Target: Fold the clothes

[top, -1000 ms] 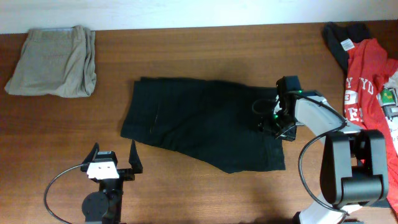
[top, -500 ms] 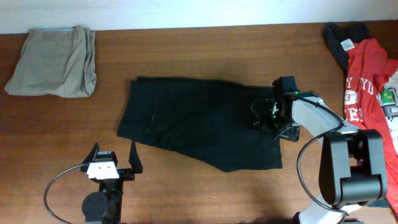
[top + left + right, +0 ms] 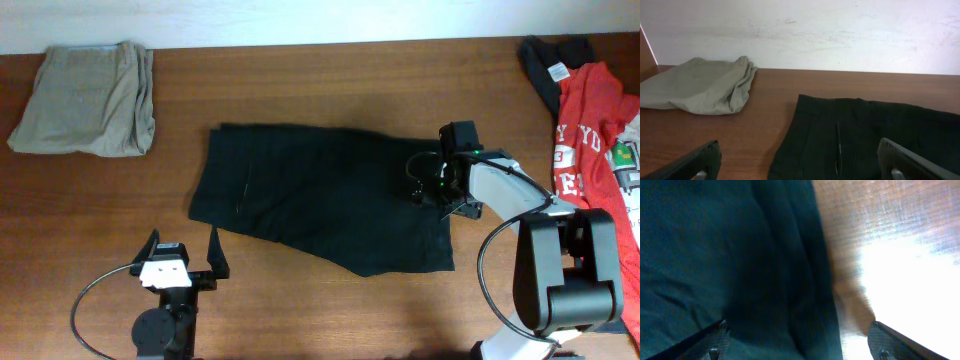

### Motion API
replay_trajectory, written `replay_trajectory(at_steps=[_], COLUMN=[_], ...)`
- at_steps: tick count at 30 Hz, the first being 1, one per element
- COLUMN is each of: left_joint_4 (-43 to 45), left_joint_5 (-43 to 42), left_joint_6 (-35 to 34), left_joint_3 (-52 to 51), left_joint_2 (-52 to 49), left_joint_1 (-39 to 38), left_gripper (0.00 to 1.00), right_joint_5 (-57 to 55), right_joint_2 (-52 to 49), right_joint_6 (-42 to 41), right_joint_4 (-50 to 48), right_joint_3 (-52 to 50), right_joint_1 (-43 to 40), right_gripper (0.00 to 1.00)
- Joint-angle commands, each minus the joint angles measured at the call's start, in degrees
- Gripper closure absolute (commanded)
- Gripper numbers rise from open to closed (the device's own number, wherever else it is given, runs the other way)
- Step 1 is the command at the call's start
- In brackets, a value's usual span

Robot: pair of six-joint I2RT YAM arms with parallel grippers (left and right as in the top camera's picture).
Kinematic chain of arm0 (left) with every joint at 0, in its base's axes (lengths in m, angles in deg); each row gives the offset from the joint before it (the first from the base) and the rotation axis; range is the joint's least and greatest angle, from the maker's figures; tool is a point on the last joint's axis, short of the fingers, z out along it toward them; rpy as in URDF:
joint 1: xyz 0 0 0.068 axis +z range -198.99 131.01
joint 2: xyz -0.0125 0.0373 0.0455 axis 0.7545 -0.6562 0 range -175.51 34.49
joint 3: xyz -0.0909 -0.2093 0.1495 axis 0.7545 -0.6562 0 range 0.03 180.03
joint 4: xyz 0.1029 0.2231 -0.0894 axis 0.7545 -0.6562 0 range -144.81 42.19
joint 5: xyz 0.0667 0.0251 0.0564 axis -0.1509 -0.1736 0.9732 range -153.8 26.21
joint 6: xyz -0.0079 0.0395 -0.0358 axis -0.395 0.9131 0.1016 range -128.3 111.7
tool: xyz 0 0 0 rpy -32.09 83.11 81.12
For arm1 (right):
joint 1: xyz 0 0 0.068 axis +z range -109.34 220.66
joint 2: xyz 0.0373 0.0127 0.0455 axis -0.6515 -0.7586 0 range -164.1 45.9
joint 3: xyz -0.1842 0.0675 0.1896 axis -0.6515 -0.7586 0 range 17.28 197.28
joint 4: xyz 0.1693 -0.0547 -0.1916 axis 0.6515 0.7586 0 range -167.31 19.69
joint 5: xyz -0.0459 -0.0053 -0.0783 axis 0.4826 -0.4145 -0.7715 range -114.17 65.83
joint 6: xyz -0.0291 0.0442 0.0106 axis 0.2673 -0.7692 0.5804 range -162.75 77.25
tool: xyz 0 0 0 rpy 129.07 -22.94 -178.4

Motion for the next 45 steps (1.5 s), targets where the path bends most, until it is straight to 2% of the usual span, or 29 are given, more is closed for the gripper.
replay_trajectory(at_steps=[1,7,8,14,19,20,21,23,24,25,30,36,40,41,43,45], left_joint_4=[-0.11,-0.09,-0.09,-0.28,-0.22,-0.24,-0.15,0.04,0.24,1.09,8.33,7.19,2.47,-1.31,-7.08,-12.13], left_joint_5=[0.02,0.02,0.02,-1.75,-2.86,-2.84,-2.86,-3.61,-6.05,-9.77,-20.98,-23.76,-28.0,-30.01,-33.55,-40.63], left_joint_6=[1.25,1.27,1.27,1.25,1.25,1.25,1.25,1.11,0.79,0.81,0.81,0.81,0.85,0.85,0.85,0.83], left_joint_3=[-0.22,-0.24,-0.22,-0.22,-0.22,-0.22,-0.22,-0.22,-0.22,-0.22,-0.04,7.58,20.72,27.43,35.82,44.48], left_joint_2=[0.22,0.22,0.22,0.22,0.22,0.22,0.22,0.22,0.22,0.22,0.22,-4.48,-19.71,-27.52,-36.65,-46.18], left_joint_1=[0.04,0.04,0.04,0.04,0.04,0.04,0.04,0.04,0.04,0.04,0.04,0.04,0.04,0.04,0.04,0.04], left_gripper=[0.01,0.01,0.01,0.01,0.01,0.01,0.01,0.01,0.01,0.01,0.01,0.01,0.01,0.01,0.01,0.01], right_joint_5=[5.88,5.55,5.25,1.22,0.92,0.37,0.22,0.2,0.22,0.22,0.85,0.85,1.79,2.23,2.16,1.99], right_joint_2=[-4.48,-4.48,-4.48,-4.48,-4.48,-4.48,-4.48,-4.48,-4.48,-4.48,-3.58,0.96,5.68,7.41,8.87,9.77], right_joint_6=[0.85,0.83,0.81,0.94,5.01,5.01,5.57,5.92,5.9,5.88,5.25,-1.4,-10.78,-11.67,-12.04,-12.02], right_joint_4=[-1.11,-1.62,-1.77,0.02,1.99,1.97,1.84,1.86,1.88,1.88,9.22,21.0,25.14,25.05,25.05,25.11], right_joint_3=[-2.25,-2.21,-2.08,3.32,7.89,8.31,8.7,9.11,9.2,9.27,14.38,26.97,35.06,36.28,36.83,36.83], right_joint_1=[0.26,0.22,0.15,-3.43,-6.36,-6.54,-6.58,-6.56,-6.51,-6.51,-6.51,-6.58,-6.58,-6.58,-6.58,-6.58], right_gripper=[0.32,0.92,0.96,0.96,0.96,0.94,0.88,0.51,0.07,0.01,0.01,0.01,0.01,0.01,0.01,0.01])
